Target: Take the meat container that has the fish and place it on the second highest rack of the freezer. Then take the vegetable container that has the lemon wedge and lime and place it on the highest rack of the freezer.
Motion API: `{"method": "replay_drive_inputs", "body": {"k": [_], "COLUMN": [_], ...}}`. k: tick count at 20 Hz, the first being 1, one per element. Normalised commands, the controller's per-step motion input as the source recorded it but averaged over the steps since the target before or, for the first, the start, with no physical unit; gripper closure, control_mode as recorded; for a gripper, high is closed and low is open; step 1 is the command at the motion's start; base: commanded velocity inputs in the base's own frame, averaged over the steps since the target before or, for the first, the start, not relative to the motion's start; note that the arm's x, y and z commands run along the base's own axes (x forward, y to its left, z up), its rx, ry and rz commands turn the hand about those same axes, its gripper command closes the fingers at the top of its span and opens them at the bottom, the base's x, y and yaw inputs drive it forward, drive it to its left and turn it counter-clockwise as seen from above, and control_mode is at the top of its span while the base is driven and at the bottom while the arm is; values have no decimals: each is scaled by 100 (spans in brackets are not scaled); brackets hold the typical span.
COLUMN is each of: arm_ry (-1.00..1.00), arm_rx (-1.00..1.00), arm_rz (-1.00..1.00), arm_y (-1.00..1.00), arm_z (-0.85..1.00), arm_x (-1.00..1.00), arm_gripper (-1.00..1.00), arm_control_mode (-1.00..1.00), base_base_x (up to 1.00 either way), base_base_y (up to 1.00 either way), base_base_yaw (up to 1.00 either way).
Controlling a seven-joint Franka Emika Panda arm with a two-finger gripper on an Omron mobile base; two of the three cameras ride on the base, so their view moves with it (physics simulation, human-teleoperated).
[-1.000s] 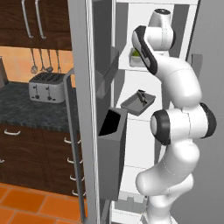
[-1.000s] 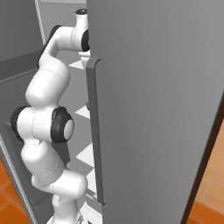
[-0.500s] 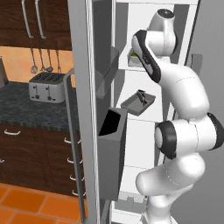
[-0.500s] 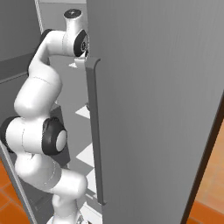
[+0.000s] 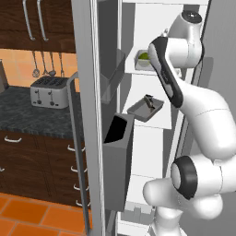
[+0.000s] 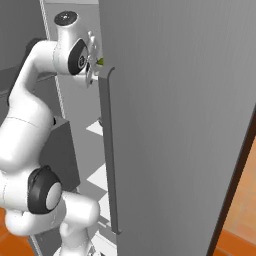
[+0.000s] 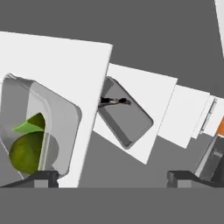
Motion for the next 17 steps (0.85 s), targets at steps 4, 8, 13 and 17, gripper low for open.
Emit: {"method": "replay_drive_inputs", "body": {"k": [4,8,13,17], "arm_ry": [-5,0,0,0], "arm_rx": [0,0,0,0], "arm_rz": [0,0,-3,-5], "arm_y": [5,13,20,14], "arm_z": [-39,-98,-100,-100], "arm_x": [-100,-100,-100,-100], "arm_gripper": [-100,-100,-100,-100], "arm_control_mode": [-100,-100,-100,-100], "base_base_x": [0,0,0,0], "base_base_y": [0,0,0,0], "base_base_yaw": [0,0,0,0]}}
